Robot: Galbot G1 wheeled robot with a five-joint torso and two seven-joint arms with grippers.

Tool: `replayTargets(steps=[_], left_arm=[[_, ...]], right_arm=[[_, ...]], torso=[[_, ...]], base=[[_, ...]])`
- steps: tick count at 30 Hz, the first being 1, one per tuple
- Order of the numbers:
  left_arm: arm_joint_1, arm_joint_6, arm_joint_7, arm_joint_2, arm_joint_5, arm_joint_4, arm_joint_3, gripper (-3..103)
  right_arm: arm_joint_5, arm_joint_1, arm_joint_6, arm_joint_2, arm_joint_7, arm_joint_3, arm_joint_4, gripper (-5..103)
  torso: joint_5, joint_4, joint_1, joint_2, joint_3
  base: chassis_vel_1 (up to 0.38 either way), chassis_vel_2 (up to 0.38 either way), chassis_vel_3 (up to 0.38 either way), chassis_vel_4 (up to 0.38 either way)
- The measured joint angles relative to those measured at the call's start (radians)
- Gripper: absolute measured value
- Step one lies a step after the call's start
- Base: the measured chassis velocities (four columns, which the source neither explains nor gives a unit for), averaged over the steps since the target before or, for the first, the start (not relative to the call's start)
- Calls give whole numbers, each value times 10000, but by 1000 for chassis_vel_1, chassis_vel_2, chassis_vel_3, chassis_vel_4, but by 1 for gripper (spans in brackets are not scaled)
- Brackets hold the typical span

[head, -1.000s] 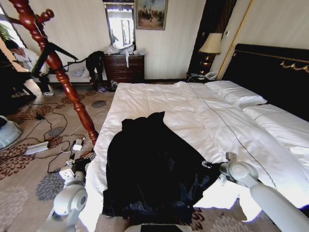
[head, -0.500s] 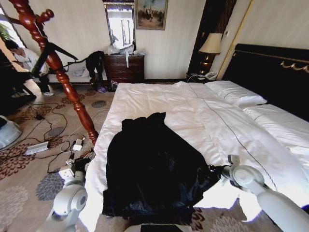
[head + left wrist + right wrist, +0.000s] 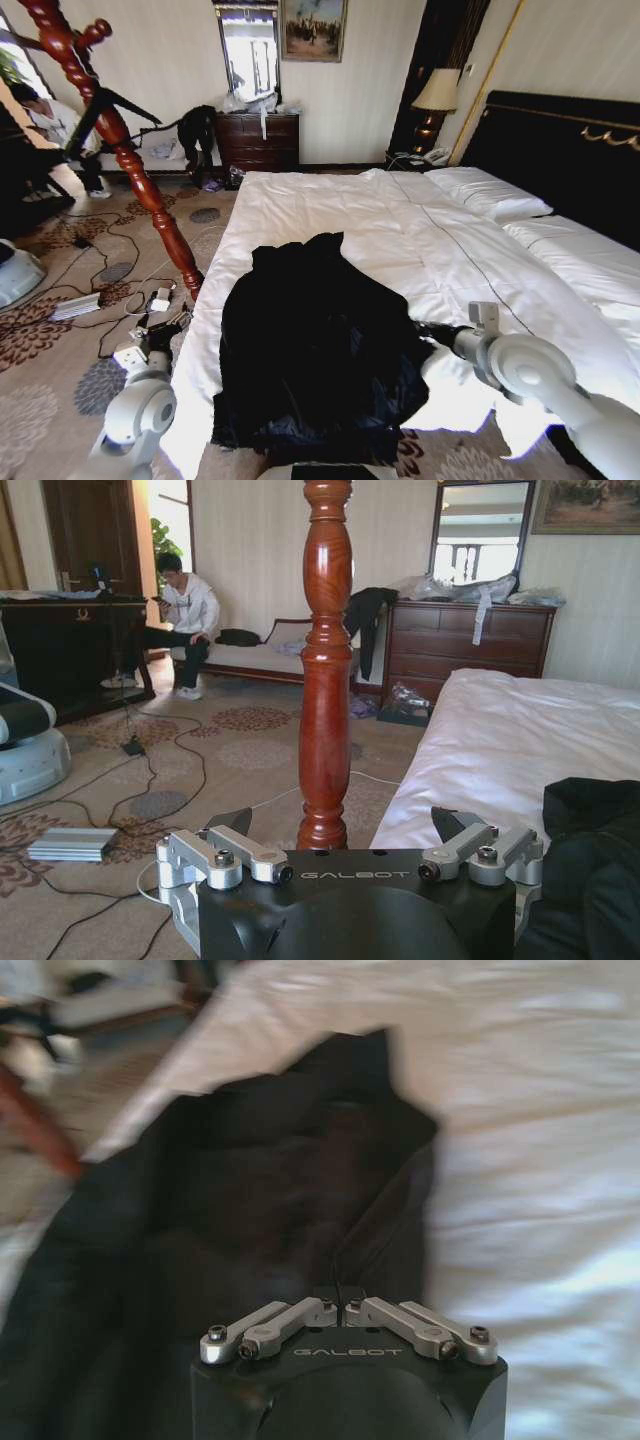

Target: Pick up the clothes from the bed and hang them on the clothes hanger.

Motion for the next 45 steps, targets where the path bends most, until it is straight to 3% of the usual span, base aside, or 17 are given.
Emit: replayTargets(steps=[4,8,11,13,16,22,31,32,34,36,38,39,42,45], left_arm=[[-41,23,-70,-36,-103,52,-80,100],[-45,35,-100,-50,-157,66,-141,100],[-44,43,-114,-92,-195,84,-238,100],[-48,45,-116,-102,-200,91,-244,100],[-122,61,-127,-202,-219,177,-246,100],[-181,73,-140,-310,-248,293,-224,100],[-315,308,-308,-198,-687,282,-198,100],[-337,373,-355,-95,-887,281,-225,100],[-349,411,-384,-30,-1030,283,-242,100],[-385,503,-454,148,-1405,311,-290,100],[-446,594,-552,317,-1793,348,-400,100],[-446,594,-552,317,-1793,348,-400,100],[-462,694,-664,493,-2107,334,-639,100],[-522,817,-766,809,-2682,117,-900,100]], right_arm=[[-140,356,262,168,-620,-1164,583,0],[-866,396,389,231,-1232,-2181,614,0],[-1799,578,616,350,-2039,-3630,251,0],[-1878,619,639,375,-2110,-3770,175,0],[-2542,874,797,590,-2851,-4698,-535,0],[-3001,987,887,833,-3100,-5122,-1129,0],[-4680,414,631,1380,-2878,-5636,-1647,0],[-4822,246,675,1492,-2811,-5623,-1655,4],[-4809,153,738,1537,-2788,-5577,-1629,4],[-4432,-61,1127,1626,-2913,-5322,-1352,15],[-3916,-152,1861,1716,-3370,-4943,-874,26],[-3916,-152,1861,1716,-3370,-4943,-874,26],[-3328,216,3072,1931,-3793,-4568,-132,37],[-2650,980,3521,2253,-3231,-4265,89,47]], torso=[[1,0,0,0,0],[4,-1,1,0,1],[3,-1,0,0,0],[4,-1,0,0,0],[4,-2,1,0,1],[3,-1,1,0,1],[4,-2,1,0,1],[5,-2,1,1,1],[5,-2,0,0,1],[3,-2,0,1,0],[3,-3,0,0,0],[3,-3,0,0,0],[0,-1,1,1,0],[1,-3,0,1,0]], base=[[0,0,0,0],[0,0,0,0],[0,0,0,0],[0,0,0,0],[0,0,0,0],[0,0,0,0],[0,0,0,0],[0,0,0,0],[0,0,0,0],[0,0,0,0],[0,0,0,0],[0,0,0,0],[0,0,0,0],[0,0,0,0]])
